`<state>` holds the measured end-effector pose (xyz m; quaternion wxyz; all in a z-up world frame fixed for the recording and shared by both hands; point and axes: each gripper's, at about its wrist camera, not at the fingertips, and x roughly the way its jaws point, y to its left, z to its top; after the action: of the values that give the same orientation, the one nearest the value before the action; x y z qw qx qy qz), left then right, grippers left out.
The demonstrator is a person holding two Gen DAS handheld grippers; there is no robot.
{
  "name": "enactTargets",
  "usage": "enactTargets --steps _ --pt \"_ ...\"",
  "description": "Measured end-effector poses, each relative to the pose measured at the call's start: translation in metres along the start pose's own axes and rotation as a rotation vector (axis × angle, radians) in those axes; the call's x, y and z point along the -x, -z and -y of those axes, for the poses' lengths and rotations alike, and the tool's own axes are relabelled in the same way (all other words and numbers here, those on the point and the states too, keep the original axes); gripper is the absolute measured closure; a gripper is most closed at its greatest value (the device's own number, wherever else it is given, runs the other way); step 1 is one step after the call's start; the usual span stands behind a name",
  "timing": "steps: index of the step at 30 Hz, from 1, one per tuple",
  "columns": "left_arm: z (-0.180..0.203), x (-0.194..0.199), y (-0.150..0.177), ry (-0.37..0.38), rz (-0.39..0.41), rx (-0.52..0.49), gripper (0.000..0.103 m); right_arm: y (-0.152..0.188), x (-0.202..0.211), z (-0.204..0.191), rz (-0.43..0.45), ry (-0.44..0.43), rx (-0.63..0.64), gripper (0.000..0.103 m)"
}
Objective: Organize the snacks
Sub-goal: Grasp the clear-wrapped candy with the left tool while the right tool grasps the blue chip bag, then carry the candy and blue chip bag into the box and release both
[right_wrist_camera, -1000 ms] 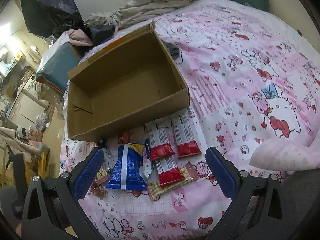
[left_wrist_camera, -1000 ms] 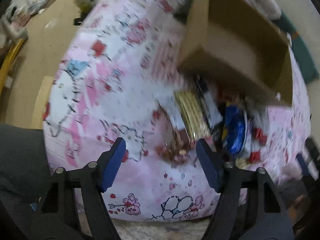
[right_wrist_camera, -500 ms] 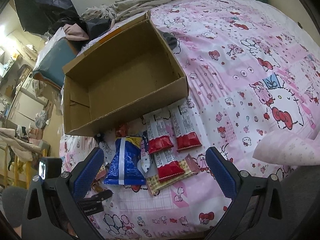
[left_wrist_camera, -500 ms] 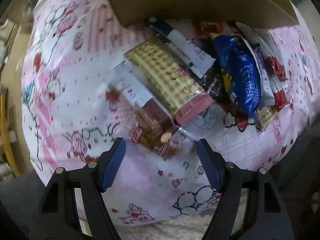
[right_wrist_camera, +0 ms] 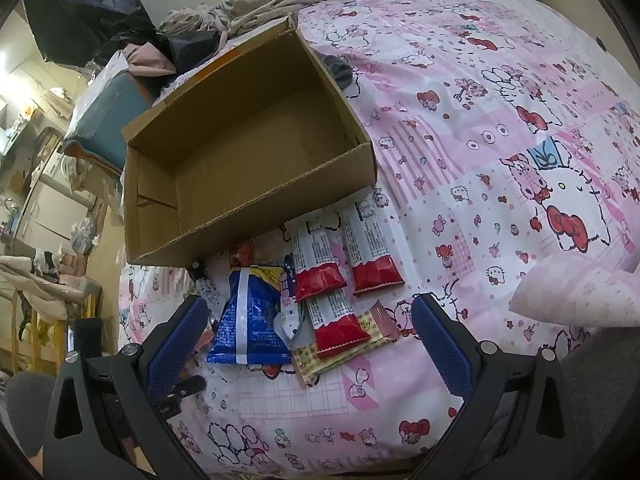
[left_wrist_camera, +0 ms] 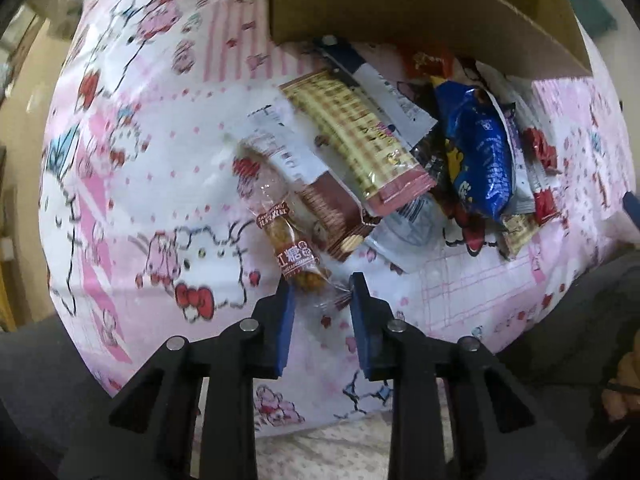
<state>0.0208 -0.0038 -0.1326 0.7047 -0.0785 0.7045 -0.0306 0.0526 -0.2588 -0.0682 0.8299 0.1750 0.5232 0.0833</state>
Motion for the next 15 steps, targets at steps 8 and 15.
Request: enactTargets --steps 8,15 --pt "-0.007 0.045 0.019 -0.002 0.106 0.013 0.081 0.001 -0.002 0.002 -0.008 -0.01 -0.015 0.0" --pt "-0.011 0.066 0.002 -0.037 0.229 -0.011 0.081 -0.001 -0.03 0.001 -0.219 -0.245 -0.08 0.019"
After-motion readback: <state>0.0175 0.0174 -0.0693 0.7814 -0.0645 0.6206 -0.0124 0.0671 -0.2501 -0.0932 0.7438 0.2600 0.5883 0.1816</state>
